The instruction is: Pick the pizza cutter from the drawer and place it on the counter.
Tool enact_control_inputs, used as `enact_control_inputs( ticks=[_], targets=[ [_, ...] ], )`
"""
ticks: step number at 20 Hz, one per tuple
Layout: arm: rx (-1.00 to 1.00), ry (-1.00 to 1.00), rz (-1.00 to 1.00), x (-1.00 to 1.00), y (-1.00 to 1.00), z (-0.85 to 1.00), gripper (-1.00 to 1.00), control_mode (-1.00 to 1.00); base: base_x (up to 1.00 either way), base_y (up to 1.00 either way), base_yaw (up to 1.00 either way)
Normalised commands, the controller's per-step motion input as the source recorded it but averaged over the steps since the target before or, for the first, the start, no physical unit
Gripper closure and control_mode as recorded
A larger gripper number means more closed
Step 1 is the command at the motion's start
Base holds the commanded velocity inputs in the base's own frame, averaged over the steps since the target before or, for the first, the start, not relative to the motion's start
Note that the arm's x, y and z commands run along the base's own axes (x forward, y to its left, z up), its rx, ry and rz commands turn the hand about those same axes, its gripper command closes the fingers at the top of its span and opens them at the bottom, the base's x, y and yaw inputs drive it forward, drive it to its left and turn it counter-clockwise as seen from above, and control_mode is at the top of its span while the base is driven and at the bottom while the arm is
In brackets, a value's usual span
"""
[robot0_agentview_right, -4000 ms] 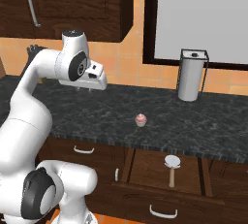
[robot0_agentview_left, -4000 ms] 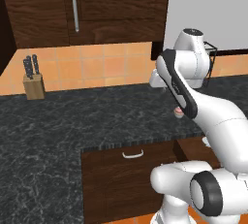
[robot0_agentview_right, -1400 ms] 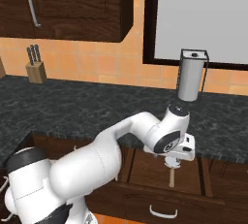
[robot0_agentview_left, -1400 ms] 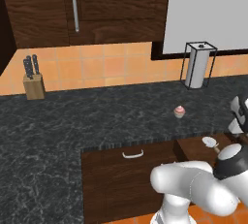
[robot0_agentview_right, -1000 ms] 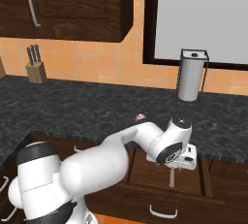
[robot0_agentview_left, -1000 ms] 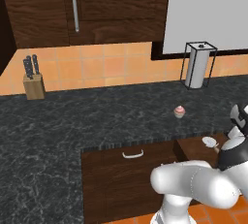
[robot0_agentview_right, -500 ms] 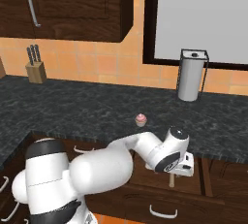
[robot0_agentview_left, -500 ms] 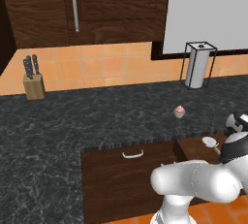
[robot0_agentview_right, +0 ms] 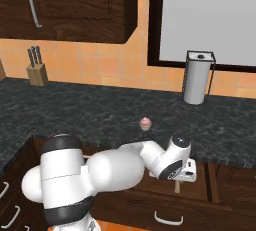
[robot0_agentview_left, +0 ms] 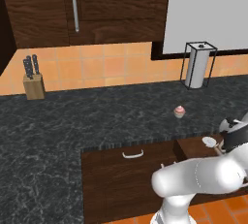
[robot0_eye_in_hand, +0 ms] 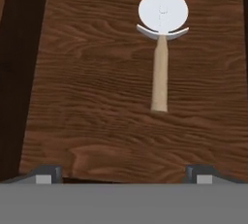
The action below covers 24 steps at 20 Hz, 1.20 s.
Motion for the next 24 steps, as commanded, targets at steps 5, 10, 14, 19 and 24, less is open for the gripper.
enact_control_inputs(
  ticks=[5,10,14,19,24],
  targets=[
    [0.0,0.0,0.02,0.18,0.0,-0.22,-1.0,-1.0,0.0,0.0,0.0],
    [0.01,0.0,0.05,0.2,-0.02,-0.39,-1.0,-1.0,0.0,0.0,0.0],
    [0.02,0.0,0.07,0.16,-0.16,-0.37,-1.0,-1.0,0.0,0.0,0.0],
    [0.04,0.02,0.05,0.13,-0.29,-0.25,-1.0,-1.0,0.0,0.0,0.0],
    [0.01,0.01,0.03,0.21,-0.21,-0.34,-1.0,-1.0,0.0,0.0,0.0]
  ],
)
